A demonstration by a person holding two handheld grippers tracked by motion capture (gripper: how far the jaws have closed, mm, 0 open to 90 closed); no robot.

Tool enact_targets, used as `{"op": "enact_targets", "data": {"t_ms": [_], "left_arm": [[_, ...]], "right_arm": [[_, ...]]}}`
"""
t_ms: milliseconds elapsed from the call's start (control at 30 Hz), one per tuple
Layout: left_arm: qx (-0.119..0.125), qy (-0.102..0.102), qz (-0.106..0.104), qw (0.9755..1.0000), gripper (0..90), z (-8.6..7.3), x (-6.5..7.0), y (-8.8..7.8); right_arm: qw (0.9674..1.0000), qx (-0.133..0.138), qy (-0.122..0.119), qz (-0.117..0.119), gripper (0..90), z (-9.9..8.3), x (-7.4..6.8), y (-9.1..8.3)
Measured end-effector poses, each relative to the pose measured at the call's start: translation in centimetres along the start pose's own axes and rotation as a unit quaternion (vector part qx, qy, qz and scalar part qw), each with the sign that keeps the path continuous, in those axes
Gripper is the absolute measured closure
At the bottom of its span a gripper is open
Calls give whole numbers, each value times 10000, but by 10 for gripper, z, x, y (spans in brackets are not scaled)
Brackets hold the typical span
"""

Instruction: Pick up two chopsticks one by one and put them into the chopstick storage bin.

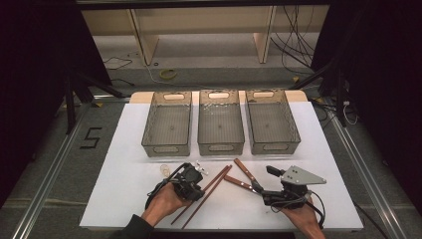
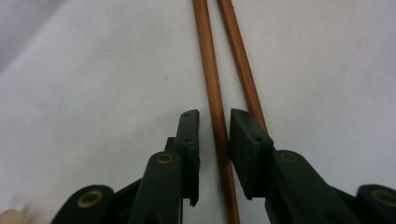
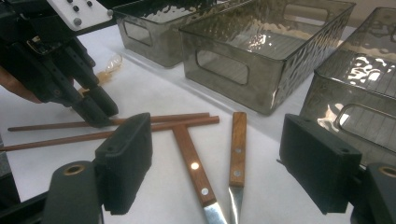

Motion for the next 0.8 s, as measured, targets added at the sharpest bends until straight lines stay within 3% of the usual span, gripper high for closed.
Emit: {"op": "enact_targets", "data": {"t_ms": [333, 767, 800], "left_arm": [[-73, 39, 165, 9998, 811, 1, -2, 1], [21, -25, 132, 9999, 833, 2, -3, 0], [66, 6, 232, 9997, 834, 2, -4, 0]], "right_arm": [[10000, 19, -34, 6, 270, 0, 0, -1], [10000, 37, -51, -2, 272, 1, 0, -1], [10000, 32, -57, -4, 273, 1, 0, -1]]}}
Point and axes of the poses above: each handheld gripper's, and its own axes: y roughly forward along the jaws, z roughly out of its top, x roughly to its right, the point moved 8 cm from there along y, roughly forward along the jaws, and after that the axes turned 1 degree about -y, right-handed, at the moved point
